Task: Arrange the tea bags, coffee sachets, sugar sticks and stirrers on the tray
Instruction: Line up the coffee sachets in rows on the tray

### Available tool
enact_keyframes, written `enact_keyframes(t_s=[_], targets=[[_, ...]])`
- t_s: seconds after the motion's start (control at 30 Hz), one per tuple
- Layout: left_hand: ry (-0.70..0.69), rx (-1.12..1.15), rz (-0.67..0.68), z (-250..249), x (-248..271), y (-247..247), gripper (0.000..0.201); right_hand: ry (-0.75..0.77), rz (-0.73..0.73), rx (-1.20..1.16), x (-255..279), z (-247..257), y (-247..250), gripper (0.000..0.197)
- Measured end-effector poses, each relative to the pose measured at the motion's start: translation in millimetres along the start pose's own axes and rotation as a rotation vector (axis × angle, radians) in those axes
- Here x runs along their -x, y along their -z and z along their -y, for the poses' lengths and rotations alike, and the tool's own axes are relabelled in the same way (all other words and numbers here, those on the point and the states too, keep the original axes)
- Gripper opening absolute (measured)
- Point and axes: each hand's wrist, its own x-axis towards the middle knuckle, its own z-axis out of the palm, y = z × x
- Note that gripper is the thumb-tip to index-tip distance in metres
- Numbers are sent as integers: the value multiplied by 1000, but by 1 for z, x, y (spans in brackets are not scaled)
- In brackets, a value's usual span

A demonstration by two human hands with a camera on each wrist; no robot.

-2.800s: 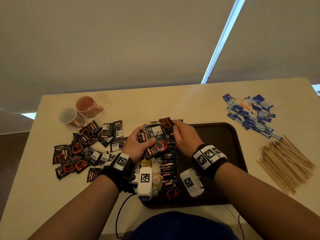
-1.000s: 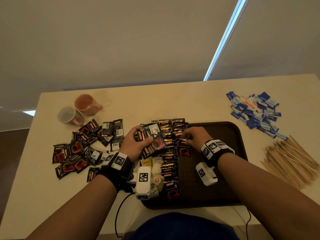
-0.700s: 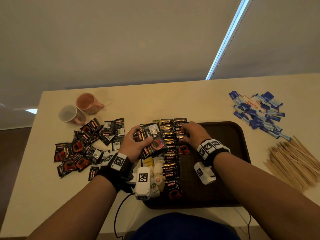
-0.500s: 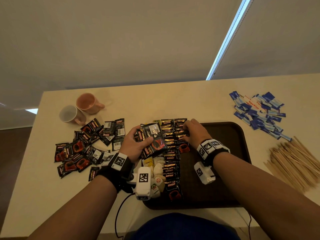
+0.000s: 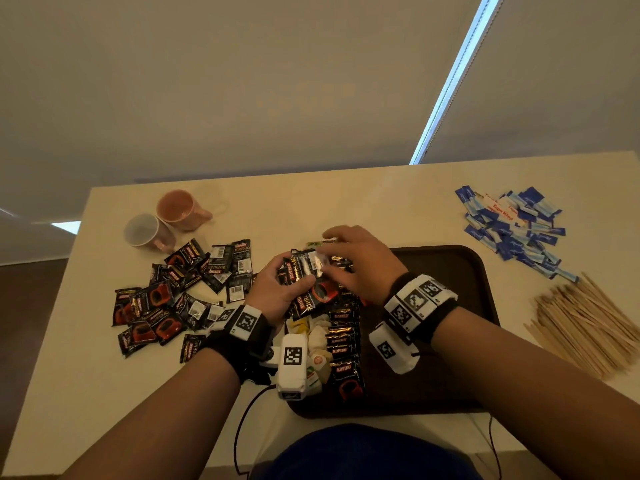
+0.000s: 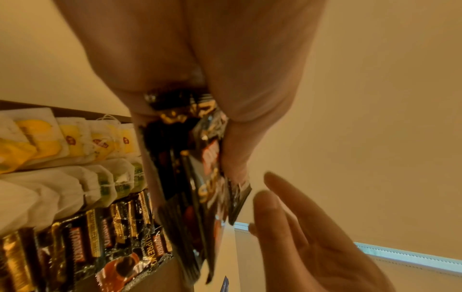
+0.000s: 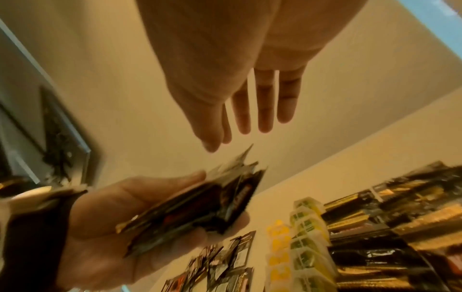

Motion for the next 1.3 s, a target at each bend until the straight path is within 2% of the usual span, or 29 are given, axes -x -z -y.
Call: enact_keyframes(t_s=[0.1,0.2,0.33,0.4,0.5,0.57,0.67,0.8,0.87,1.03,1.13,1.3], targets=[[-4,51,57,-3,6,-3,55,-6,121,-24,0,7,-5,43],[29,104,109,-4,10,-1,45,-77,125,-88,1,9,-4,45],[75,76,209,3,12,5,68,-129,164,-34,4,8,-3,52],[86,60,207,6,12,6,70,-140,200,-2,5,7,-2,55],[86,33,174,8,12,2,77,-138,238,13,7,7,0,38],[78,3,136,9,10,1,73,-169,190,-52,11,6,1,26],[78,-30,87,8,7,2,57,-294,58,-134,18,-9,3,26],[87,-71,33,10,2,7,62,-413,-77,-329,25,-29,3,17],[89,-85,15,10,1,7,69,-465,-87,-382,27,-37,3,18],[88,-80,9,11,-2,10,70,-679,-82,-299,42,-74,-10,21],[88,-109,-2,11,-3,11,70,-809,-90,-390,59,-83,-24,17],[104,-85,-15,12,-3,14,70,-924,-29,-411,72,-90,-49,11]])
